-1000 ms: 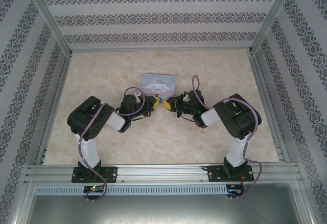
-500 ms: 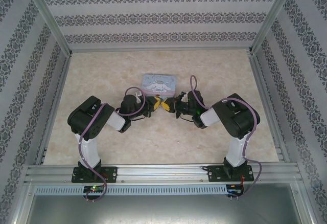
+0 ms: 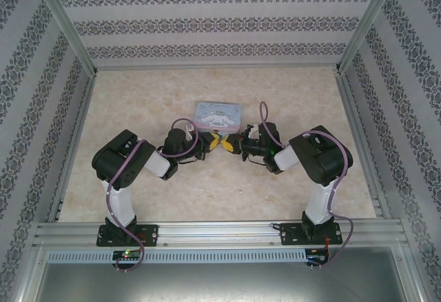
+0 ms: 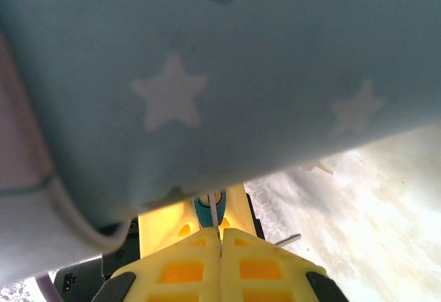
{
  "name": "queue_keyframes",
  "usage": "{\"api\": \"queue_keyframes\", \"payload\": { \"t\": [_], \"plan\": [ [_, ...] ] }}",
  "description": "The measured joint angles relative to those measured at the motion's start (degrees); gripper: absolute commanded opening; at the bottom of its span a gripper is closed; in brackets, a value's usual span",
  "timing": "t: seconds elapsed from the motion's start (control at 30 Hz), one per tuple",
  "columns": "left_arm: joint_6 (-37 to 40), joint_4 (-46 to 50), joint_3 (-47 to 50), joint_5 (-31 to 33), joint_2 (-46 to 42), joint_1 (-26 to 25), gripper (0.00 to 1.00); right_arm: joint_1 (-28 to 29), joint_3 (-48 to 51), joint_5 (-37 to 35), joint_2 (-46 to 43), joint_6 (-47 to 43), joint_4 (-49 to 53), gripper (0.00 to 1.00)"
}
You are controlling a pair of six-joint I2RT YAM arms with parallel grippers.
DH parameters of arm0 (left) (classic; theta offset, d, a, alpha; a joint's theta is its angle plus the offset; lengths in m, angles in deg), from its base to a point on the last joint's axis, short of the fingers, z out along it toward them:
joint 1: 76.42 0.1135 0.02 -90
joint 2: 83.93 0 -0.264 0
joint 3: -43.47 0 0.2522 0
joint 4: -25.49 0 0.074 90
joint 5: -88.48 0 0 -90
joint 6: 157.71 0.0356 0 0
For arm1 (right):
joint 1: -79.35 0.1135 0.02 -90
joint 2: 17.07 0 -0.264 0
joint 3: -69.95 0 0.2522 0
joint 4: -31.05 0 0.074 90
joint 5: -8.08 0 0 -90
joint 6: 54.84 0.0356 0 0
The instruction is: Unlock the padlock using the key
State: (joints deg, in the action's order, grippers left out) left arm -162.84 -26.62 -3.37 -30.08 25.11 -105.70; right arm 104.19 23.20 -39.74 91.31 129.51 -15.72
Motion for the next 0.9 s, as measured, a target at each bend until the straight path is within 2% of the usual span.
{"api": "queue_keyframes", "payload": {
  "t": [0.57, 0.9],
  "plan": [
    [0.2, 0.1, 0.6, -1.1, 0.0, -1.1, 0.00, -3.4, 2.5, 4.9, 0.0, -3.1, -0.6, 0.00],
    [0.2, -1.0, 0.7, -1.9, -0.3, -1.4, 0.00, -5.7, 3.1, 3.0, 0.2, -3.9, 1.2, 0.00]
  ]
}}
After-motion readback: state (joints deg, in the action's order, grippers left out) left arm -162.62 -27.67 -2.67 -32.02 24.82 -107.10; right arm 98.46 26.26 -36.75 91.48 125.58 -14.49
